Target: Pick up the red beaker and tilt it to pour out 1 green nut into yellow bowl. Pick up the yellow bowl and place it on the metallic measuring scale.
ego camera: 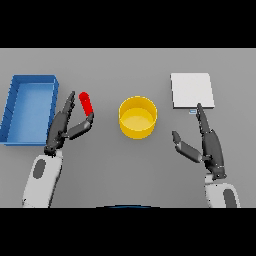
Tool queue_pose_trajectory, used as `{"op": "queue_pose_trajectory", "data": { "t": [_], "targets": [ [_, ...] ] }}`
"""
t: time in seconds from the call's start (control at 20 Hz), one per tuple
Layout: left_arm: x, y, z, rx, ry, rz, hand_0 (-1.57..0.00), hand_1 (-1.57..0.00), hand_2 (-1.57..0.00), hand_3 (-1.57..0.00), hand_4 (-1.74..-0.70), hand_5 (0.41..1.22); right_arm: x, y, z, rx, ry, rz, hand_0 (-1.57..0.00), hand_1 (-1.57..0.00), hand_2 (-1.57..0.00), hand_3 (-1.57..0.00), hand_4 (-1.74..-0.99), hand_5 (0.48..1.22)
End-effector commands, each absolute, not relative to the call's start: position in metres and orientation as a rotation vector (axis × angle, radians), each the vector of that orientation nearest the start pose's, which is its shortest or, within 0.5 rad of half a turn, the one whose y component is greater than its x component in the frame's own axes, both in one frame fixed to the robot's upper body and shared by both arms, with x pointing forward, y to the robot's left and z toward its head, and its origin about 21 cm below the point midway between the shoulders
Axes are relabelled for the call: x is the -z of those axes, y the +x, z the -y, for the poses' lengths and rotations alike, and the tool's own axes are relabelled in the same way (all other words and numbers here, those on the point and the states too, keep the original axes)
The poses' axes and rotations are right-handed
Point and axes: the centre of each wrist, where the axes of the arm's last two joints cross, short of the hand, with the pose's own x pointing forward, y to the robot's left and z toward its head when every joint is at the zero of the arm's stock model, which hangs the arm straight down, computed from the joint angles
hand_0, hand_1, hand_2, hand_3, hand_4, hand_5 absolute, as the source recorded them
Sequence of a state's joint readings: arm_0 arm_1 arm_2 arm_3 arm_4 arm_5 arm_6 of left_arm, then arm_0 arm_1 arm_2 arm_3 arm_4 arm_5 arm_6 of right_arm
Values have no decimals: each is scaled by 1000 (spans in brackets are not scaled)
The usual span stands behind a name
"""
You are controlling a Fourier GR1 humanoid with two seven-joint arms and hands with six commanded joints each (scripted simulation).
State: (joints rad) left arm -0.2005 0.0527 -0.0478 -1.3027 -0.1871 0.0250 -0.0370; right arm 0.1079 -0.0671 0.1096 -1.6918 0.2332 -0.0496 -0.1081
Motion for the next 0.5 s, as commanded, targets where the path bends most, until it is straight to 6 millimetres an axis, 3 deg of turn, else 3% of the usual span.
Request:
{"op": "queue_pose_trajectory", "data": {
  "t": [0.0, 0.45],
  "targets": [
    [18, 300, -211, 291, 121, 1539, 1, 1, 1, 1, -1267, 673, -4, 224, 223, -261, -202, 1686, 1, 1, 1, 1, -1274, 635],
    [19, 333, -195, 317, 103, 1519, 1, 1, 1, 1, -1293, 686, -10, 222, 229, -257, -221, 1687, 1, 1, 1, 1, -1267, 644]
  ]
}}
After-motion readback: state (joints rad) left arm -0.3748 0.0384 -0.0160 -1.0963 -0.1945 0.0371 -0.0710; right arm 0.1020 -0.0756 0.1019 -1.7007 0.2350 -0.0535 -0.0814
